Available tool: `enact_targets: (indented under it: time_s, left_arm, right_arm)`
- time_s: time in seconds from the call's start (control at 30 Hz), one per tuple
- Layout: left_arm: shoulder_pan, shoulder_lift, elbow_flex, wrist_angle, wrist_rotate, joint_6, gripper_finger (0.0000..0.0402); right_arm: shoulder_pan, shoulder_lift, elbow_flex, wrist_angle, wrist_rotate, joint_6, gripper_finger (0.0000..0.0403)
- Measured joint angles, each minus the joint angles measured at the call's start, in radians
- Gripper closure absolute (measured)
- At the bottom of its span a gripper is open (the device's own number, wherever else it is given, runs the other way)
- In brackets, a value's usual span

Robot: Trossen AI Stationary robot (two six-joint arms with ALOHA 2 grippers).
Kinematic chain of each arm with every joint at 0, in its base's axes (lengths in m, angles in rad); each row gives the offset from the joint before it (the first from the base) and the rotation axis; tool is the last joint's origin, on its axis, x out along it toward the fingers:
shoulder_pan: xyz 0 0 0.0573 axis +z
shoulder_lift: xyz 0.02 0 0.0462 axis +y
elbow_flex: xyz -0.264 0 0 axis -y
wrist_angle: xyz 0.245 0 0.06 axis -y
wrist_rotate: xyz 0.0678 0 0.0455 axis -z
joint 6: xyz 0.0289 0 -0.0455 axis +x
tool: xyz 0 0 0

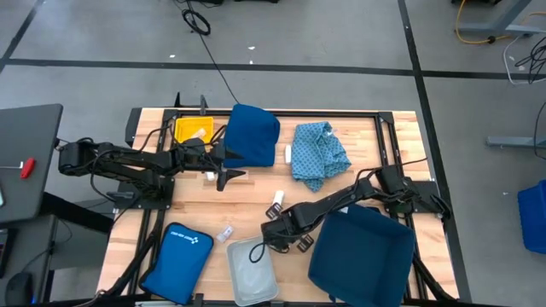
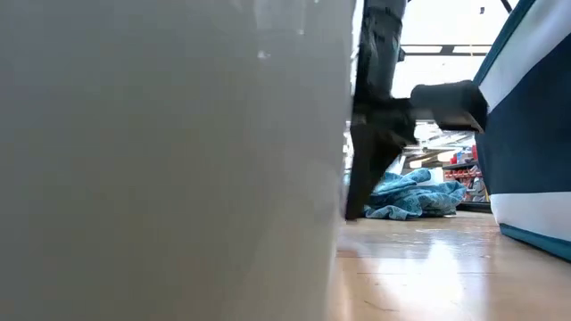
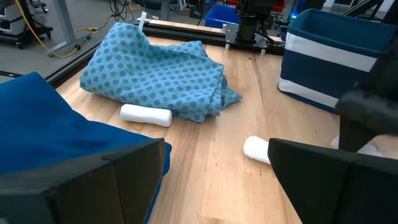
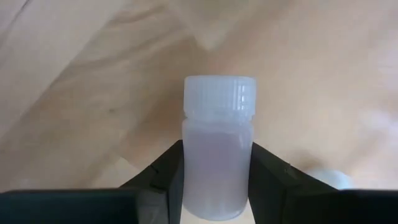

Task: Pick & place medical supplies in basket/bin
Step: Put the right white pill bottle into the yellow bin

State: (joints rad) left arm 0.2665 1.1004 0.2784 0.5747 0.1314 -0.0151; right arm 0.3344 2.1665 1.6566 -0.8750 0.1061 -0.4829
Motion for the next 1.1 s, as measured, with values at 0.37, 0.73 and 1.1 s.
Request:
enact_targets:
  time_s: [0.37,0.73,1.1]
  left_arm:
    - [-0.020,0.000,0.000,0.087,0.070,0.024,0.0110]
    - [-0.118,0.000,-0.001,0.221,0.090,0.137,0.0110]
    - [-0.108,0.000,-0.002,0.118,0.088,0.206,0.0111]
  right_arm:
    - [-0.086,-0.164,0.000,0.175,0.017,0.086,0.0271]
    - [-0.211,-0.201,-0.013,0.549,-0.213,0.072,0.0271]
    - [-0.236,-0.217,-0.013,0.626,-0.126,0.006,0.0271]
